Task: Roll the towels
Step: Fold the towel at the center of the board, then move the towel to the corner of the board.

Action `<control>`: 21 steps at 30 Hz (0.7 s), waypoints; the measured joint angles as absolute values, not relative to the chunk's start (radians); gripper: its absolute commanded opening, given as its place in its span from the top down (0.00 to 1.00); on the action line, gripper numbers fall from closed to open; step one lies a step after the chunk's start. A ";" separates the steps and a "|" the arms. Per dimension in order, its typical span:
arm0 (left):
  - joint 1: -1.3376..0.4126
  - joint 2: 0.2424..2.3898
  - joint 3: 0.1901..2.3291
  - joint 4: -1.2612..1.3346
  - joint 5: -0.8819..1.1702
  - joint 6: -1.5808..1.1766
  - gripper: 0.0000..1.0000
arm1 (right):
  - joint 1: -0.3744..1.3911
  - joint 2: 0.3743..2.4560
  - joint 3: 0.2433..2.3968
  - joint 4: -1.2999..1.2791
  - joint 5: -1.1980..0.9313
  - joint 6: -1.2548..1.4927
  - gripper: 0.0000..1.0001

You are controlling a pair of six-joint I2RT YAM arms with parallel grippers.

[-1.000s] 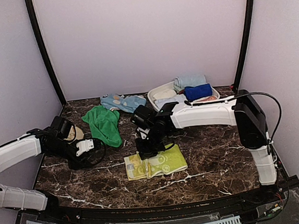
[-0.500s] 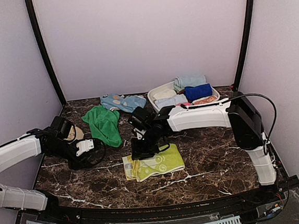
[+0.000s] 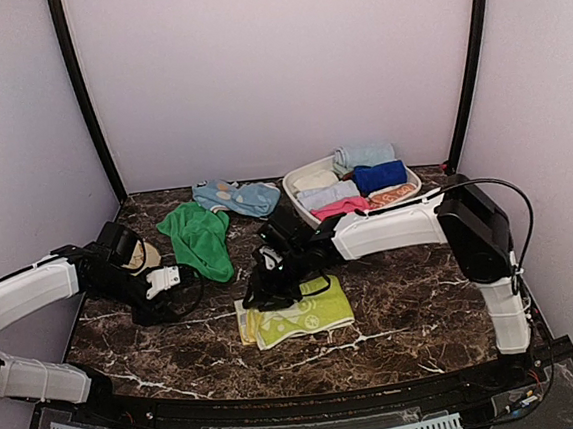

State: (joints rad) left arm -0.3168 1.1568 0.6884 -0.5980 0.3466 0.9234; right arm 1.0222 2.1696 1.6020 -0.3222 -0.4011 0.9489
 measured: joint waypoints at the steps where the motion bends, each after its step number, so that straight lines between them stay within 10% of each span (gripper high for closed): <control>1: -0.317 1.158 0.694 -0.604 0.356 0.923 0.47 | 1.012 2.146 1.565 -0.314 -0.414 0.949 0.59; 7: -0.317 1.177 0.727 -0.609 0.403 0.912 0.47 | 0.941 2.014 1.483 -0.280 -0.484 0.916 0.57; 21: -0.391 1.283 0.794 -0.532 0.509 0.776 0.48 | 0.960 2.070 1.428 -0.296 -0.521 0.819 0.94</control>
State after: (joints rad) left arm -0.3912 1.2827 0.7940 -0.5323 0.5087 0.7761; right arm 0.9596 2.0705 1.4277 -0.2962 -0.5205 0.8188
